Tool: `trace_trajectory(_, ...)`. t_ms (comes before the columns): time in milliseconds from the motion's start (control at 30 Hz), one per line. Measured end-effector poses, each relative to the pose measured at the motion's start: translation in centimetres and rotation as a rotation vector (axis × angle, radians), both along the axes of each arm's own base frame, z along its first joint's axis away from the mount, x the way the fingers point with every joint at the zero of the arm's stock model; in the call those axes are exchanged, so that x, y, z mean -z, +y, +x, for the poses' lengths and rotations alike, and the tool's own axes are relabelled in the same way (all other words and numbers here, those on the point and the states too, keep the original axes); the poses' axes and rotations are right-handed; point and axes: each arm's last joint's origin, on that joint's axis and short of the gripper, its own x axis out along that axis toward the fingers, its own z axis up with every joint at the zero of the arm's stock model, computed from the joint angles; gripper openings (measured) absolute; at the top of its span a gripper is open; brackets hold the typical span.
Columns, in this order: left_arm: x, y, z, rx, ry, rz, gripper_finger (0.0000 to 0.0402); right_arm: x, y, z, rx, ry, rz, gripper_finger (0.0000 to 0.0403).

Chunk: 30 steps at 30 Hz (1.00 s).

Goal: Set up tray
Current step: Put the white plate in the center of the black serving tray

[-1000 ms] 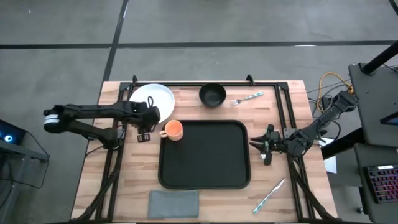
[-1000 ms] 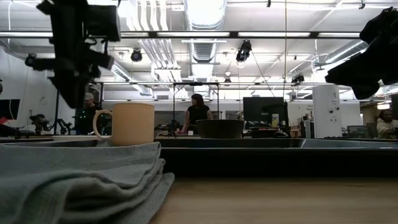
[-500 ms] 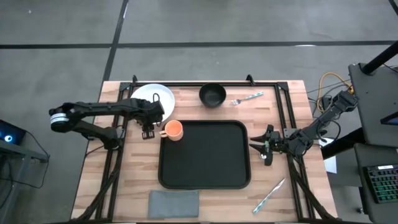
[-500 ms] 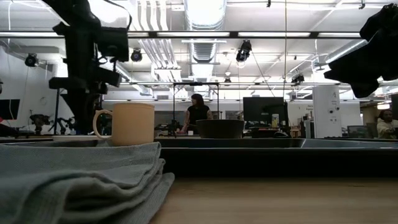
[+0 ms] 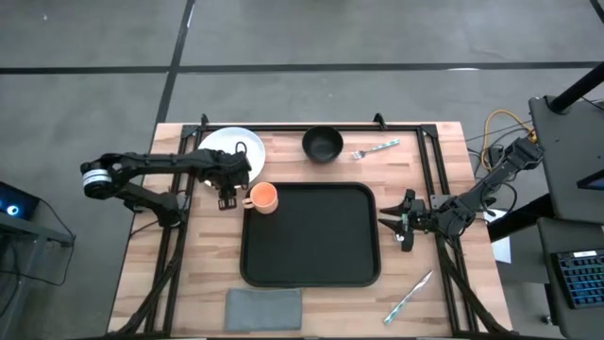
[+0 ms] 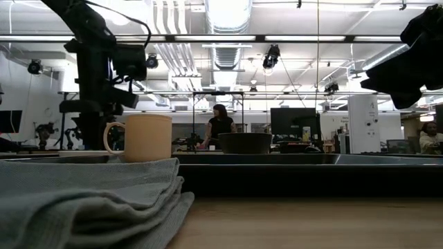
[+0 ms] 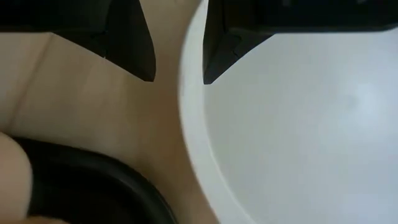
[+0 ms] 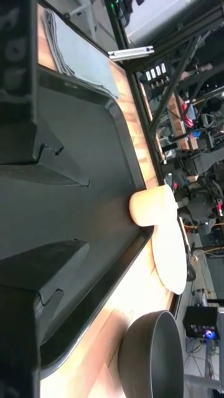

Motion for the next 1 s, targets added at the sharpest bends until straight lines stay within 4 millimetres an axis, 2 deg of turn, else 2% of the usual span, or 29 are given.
trace_trajectory(200, 0.3, 0.0, 0.1, 0.002, -0.002, -0.030, 0.0114, 0.0, 0.0, 0.0, 0.000, 0.001, -0.001, 0.0142)
trace_trajectory(467, 2.1, 0.4, 0.9, 0.001, 0.067, -0.060, 0.0114, 0.0, 0.0, 0.0, -0.004, 0.002, -0.008, 0.0144)
trace_trajectory(700, 2.5, 0.7, 1.1, -0.022, 0.069, -0.064, 0.0111, 0.0, 0.0, 0.0, -0.005, 0.002, -0.007, 0.0141)
trace_trajectory(800, 2.5, 0.8, 1.0, -0.042, 0.071, -0.056, 0.0082, 0.0, 0.0, 0.0, -0.006, 0.002, -0.007, 0.0137)
trace_trajectory(900, 2.5, 0.8, 1.0, -0.044, 0.073, -0.054, 0.0025, 0.0, 0.0, 0.0, -0.005, 0.002, -0.007, 0.0134)
trace_trajectory(1000, 2.5, 0.8, 1.0, -0.058, 0.072, -0.046, 0.0010, 0.0, 0.1, 0.0, -0.028, 0.005, -0.002, 0.0132)
